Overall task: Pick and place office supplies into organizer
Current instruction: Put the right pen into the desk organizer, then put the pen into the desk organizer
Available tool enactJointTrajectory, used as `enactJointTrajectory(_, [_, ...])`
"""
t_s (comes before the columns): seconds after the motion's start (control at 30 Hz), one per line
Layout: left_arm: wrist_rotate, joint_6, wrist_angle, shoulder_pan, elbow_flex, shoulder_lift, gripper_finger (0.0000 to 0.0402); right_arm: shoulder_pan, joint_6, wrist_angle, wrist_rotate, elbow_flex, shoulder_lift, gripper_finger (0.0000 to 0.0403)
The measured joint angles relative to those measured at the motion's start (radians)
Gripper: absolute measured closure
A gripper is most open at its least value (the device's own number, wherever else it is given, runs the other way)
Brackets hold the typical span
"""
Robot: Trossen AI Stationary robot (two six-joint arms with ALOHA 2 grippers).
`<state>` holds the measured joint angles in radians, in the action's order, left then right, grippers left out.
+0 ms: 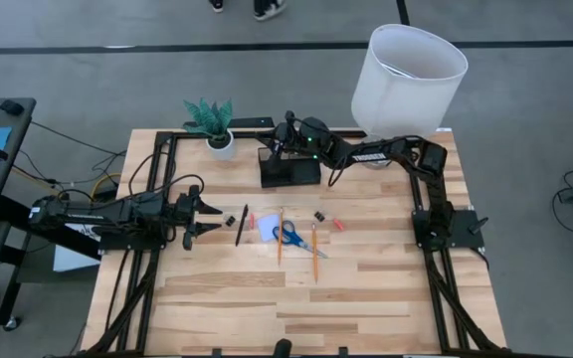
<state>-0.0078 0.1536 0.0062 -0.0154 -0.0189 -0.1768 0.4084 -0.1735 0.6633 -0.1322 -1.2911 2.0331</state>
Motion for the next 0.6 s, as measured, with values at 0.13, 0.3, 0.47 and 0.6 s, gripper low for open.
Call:
enactJointTrajectory(0.13, [0.000, 0.000, 0.000, 0.000, 0.000, 0.000, 0.0218, 0.000, 0.001, 0.000, 0.000, 0.000, 0.000, 0.0357])
enactJointTrajectory(0.3, [0.000, 0.000, 0.000, 0.000, 0.000, 0.000, 0.0218, 0.000, 0.001, 0.002, 0.000, 0.000, 0.000, 0.0350])
enactJointTrajectory(0.47, [0.000, 0.000, 0.000, 0.000, 0.000, 0.000, 0.0218, 0.000, 0.001, 0.002, 0.001, 0.000, 0.000, 0.0333])
enactJointTrajectory(0.6, [0.000, 0.000, 0.000, 0.000, 0.000, 0.000, 0.0218, 0.000, 0.000, 0.002, 0.002, 0.000, 0.000, 0.0327])
